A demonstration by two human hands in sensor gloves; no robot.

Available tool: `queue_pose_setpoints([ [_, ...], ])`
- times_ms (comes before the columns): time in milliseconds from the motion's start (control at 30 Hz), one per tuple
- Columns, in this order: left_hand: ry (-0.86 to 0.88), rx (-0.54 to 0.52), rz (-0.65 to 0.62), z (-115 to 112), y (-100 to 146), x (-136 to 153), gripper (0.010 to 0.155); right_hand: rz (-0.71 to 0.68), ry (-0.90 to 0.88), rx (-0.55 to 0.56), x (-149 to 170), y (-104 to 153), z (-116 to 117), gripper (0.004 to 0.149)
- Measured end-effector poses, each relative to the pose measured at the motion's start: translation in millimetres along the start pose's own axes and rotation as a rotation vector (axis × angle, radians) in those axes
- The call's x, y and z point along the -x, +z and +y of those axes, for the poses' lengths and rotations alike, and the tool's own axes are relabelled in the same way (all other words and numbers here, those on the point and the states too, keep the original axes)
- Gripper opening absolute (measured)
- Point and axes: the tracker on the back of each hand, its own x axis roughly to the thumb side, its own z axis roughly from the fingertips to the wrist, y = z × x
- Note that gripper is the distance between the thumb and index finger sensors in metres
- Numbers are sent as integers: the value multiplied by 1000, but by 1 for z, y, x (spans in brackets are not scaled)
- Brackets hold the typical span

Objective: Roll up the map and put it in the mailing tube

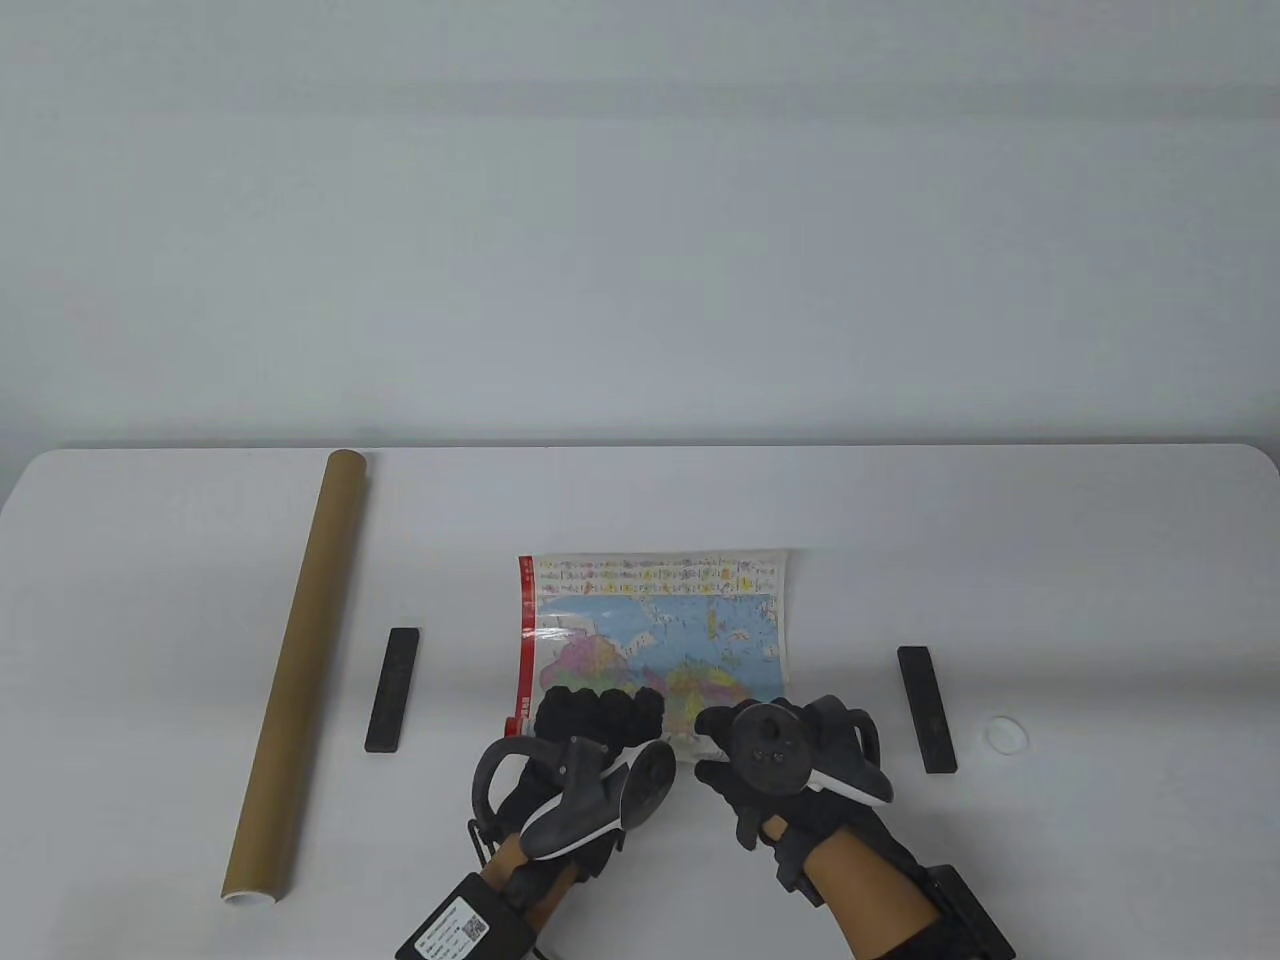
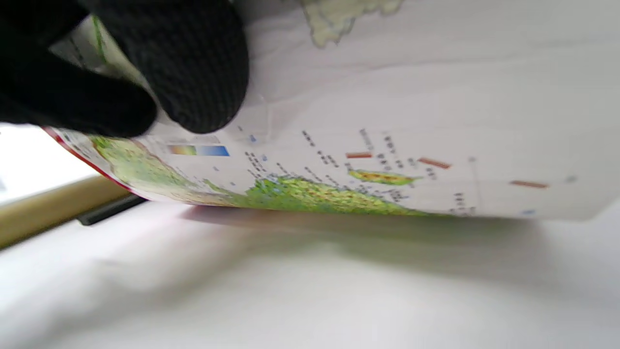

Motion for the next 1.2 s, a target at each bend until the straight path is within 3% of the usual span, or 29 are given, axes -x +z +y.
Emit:
queue_pose_setpoints([
  [167, 56, 31, 16, -2, -4, 5, 61, -63, 132, 65, -10, 6, -4, 64],
  [367, 392, 317, 63, -8, -11, 24, 50, -132, 388, 159, -34, 13, -7, 70],
  [533, 411, 407, 24, -9, -11, 23, 53, -118, 530, 186, -41, 11, -4, 59],
  [800, 143, 258, 63, -1, -2, 3, 66, -37, 262, 27, -24, 2, -1, 47],
  [1067, 10, -2, 8, 8, 7, -6, 60, -2, -16, -39, -6, -2, 0, 46],
  [1200, 15, -22, -8, 9, 5, -6, 52, -30, 96, 41, -12, 3, -4, 48],
])
